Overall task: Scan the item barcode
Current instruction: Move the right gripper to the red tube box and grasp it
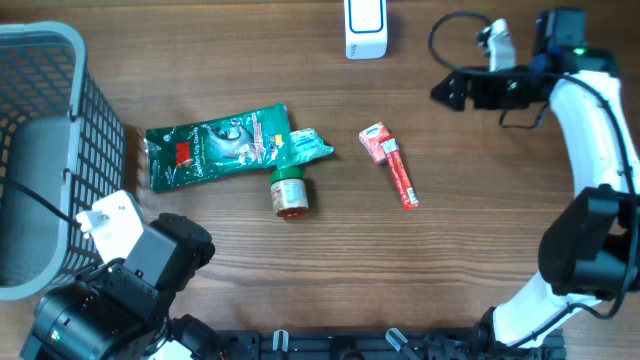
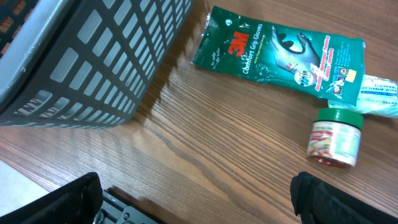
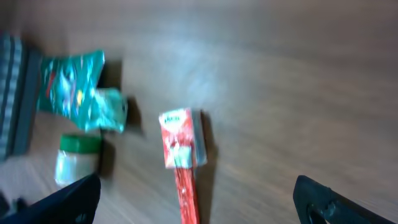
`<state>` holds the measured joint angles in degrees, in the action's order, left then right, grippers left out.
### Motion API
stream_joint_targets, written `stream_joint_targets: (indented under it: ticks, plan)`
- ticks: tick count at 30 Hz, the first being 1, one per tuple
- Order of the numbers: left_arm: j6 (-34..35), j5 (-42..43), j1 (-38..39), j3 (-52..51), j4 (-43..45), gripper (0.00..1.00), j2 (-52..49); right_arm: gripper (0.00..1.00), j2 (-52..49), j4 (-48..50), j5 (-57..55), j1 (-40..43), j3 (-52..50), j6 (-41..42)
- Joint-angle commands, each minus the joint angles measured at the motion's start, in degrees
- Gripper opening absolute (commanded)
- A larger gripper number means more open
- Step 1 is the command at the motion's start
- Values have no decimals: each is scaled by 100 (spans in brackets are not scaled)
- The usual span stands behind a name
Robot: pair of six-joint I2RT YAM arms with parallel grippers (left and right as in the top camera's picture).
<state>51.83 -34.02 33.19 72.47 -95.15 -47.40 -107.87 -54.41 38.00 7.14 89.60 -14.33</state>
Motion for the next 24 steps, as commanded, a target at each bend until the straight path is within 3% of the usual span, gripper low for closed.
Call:
stream_joint_targets:
  ticks: [1, 5, 7, 13, 24]
  plan:
    - [116, -98, -48, -15, -4, 100, 9, 93, -516, 229, 542, 33, -603, -514]
    - [116, -98, -48, -15, -4, 100, 9, 79, -1040, 39, 1012, 17, -682, -643]
    - [116, -98, -48, -15, -2, 100, 9, 75, -1333, -376, 1274, -24, -682, -1335]
    - [116, -98, -48, -15, -4, 100, 9, 68, -2109, -588, 1447, -153, -682, -1569]
    - [116, -98, -48, -15, -4, 100, 9, 62, -2308, 2, 1440, -870, -1034, -1705]
